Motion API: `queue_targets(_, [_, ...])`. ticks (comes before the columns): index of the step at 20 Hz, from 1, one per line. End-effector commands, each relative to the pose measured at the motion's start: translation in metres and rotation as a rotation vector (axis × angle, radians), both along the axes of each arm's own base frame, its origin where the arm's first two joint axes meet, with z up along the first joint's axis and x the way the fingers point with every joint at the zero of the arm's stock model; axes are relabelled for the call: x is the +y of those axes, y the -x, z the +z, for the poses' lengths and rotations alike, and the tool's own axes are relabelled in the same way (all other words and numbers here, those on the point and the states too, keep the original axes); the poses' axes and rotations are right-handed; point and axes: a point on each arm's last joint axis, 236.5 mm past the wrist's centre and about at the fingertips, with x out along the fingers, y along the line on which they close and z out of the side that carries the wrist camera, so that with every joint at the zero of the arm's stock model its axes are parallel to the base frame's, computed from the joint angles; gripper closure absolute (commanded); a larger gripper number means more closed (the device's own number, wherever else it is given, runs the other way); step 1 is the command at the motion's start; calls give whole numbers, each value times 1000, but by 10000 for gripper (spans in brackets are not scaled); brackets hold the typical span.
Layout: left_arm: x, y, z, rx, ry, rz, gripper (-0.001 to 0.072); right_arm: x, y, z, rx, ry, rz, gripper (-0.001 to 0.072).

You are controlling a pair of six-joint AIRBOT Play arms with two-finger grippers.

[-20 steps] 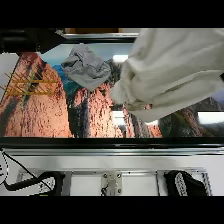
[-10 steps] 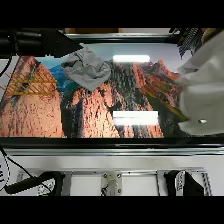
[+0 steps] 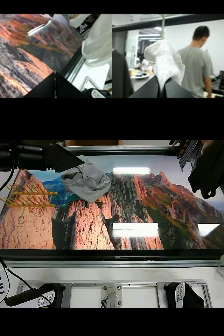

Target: Fold the clothes and pants, and hang the long-sleeved shirts on hangers.

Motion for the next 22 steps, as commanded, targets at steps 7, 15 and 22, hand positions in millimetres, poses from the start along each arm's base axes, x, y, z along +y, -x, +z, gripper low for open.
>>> queue_targets(7, [-1, 15, -9, 34, -34, -53, 692, -21, 27, 15, -29, 37, -179, 704])
queue_targets(15, [0, 19, -11, 44, -43, -68, 692, -51, 4, -10, 19, -25, -178, 703])
queue_targets(22, [0, 18, -11, 43, -42, -67, 692, -65, -9, -27, 17, -85, -149, 696])
